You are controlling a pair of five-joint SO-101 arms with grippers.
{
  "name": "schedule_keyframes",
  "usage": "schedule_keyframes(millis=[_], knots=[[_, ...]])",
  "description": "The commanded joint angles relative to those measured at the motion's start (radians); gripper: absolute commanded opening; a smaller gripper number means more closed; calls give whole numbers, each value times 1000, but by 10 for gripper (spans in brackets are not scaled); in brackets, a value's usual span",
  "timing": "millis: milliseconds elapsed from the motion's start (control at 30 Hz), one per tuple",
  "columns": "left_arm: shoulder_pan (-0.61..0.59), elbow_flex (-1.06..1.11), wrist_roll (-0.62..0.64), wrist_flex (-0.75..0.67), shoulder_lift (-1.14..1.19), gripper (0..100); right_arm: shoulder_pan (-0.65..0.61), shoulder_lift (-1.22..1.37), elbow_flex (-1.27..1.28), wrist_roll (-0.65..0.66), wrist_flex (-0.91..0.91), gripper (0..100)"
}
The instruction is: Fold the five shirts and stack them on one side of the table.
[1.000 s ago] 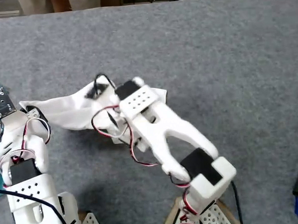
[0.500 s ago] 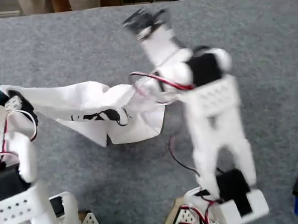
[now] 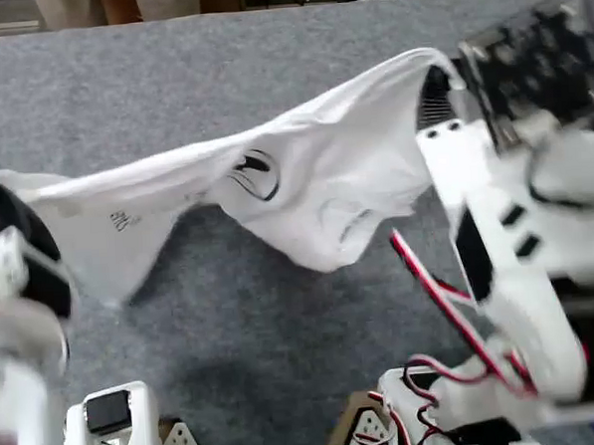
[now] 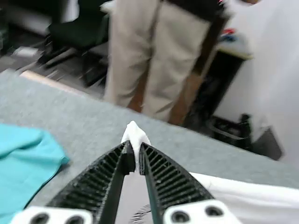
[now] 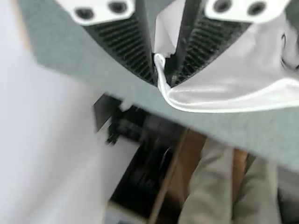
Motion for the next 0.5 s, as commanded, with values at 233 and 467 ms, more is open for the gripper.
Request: schedule_keyframes(millis=[233,467], knots=[[63,-466,98,204,163,19,166,-28,-372,8,-18,8],[63,-641,135,272,321,19,196,-22,-390,3,-69,8]])
